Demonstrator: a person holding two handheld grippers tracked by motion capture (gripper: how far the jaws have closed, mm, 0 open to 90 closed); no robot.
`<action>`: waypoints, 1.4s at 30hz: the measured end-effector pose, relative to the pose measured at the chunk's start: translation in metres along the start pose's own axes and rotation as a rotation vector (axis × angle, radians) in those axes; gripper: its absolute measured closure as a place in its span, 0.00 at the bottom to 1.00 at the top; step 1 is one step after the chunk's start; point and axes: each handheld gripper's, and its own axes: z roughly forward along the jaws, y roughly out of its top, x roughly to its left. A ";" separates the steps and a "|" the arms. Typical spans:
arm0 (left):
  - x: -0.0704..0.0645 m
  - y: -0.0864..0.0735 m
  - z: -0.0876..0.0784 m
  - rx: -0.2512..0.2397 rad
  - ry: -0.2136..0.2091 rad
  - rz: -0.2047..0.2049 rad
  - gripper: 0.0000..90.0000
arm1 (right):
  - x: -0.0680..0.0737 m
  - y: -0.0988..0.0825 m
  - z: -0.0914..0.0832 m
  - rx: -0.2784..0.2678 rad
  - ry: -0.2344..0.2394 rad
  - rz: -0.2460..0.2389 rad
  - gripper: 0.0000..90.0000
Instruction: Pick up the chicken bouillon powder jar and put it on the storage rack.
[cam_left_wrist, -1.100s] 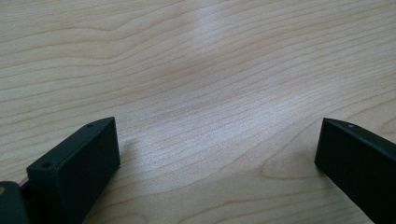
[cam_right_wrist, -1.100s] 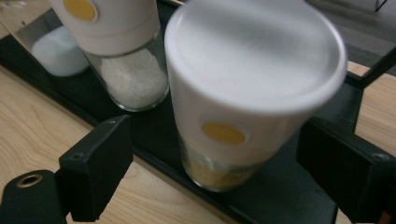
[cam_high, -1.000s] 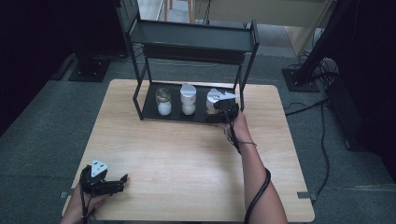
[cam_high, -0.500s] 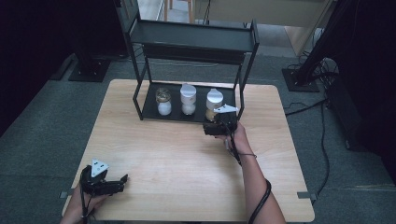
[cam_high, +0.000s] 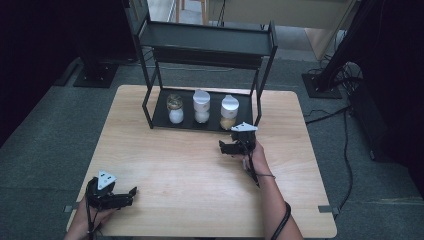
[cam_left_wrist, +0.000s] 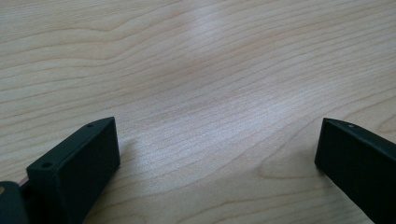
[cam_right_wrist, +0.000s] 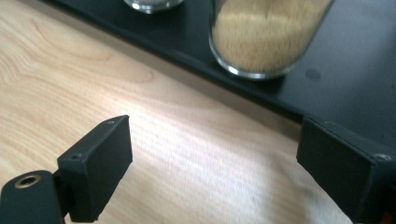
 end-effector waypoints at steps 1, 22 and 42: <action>0.000 0.000 0.000 0.000 0.000 0.000 0.00 | 0.000 -0.002 -0.001 0.001 0.000 0.000 0.11; 0.000 0.000 0.000 0.001 -0.001 0.006 0.00 | 0.001 -0.033 -0.025 -0.027 -0.006 -0.018 0.11; 0.000 0.000 0.000 0.001 -0.001 0.006 0.00 | -0.007 -0.060 -0.055 -0.036 0.010 -0.051 0.10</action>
